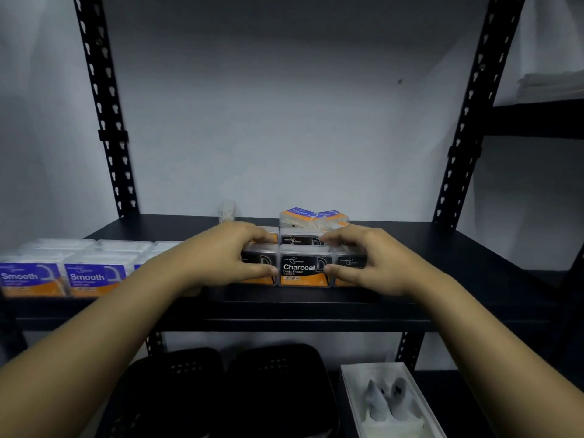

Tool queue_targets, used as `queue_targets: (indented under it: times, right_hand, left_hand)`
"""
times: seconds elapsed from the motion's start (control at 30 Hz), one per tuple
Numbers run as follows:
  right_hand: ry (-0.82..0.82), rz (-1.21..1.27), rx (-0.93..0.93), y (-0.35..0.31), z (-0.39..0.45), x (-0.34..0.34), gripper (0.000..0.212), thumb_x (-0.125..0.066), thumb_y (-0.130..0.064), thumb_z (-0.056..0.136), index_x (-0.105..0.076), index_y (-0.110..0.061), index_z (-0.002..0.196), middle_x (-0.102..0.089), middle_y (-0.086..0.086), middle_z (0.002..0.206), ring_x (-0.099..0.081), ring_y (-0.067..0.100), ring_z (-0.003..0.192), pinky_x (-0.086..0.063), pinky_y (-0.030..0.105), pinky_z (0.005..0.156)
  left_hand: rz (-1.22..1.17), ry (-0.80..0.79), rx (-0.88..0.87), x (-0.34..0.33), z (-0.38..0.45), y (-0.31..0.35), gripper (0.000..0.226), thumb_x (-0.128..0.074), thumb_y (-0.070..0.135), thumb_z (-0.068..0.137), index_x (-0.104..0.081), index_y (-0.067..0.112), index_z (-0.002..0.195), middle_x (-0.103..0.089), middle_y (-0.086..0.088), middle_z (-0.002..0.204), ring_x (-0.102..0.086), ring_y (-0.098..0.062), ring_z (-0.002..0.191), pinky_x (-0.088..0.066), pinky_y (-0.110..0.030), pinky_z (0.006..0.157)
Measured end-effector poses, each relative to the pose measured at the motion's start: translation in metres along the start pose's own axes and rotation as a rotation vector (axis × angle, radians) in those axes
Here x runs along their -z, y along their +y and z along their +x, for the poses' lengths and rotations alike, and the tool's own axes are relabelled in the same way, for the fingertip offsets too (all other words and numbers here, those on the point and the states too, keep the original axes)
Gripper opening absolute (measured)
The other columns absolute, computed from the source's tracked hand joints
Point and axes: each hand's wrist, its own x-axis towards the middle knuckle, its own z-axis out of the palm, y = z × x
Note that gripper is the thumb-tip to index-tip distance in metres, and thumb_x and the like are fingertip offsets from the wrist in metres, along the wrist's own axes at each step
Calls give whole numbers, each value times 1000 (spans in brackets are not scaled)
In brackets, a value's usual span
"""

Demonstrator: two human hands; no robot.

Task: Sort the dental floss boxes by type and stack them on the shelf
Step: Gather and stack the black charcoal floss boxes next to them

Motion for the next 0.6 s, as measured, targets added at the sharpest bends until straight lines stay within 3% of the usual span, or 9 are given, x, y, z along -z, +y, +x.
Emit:
queue_targets:
  times: [0.17,0.27,0.6]
  right_hand:
    - [12,-22,-4,1,3,-3,55,-63,-68,82,-64,-39,130,-64,-24,127,-58,1,120,-50,38,103]
    - [15,-20,0,1,3,-3,51,-65,-63,83,-65,-38,128,-66,-24,124,-59,0,117,-51,37,101]
    - [9,39,-4,-1,3,-6,39,-75,-45,88,-68,-35,124,-70,-18,118,-63,3,110,-53,38,97]
  left_hand:
    - [-48,-92,-3,4,18,5,44,-73,56,83,-70,31,119,-71,16,113,-64,-4,105,-52,-36,96]
    - [-84,-105,19,3,22,5,41,-75,57,80,-71,34,114,-70,19,105,-63,-1,99,-52,-36,95]
    - [-164,-76,50,0,16,5,48,-79,58,75,-73,31,114,-73,19,108,-65,0,104,-53,-37,98]
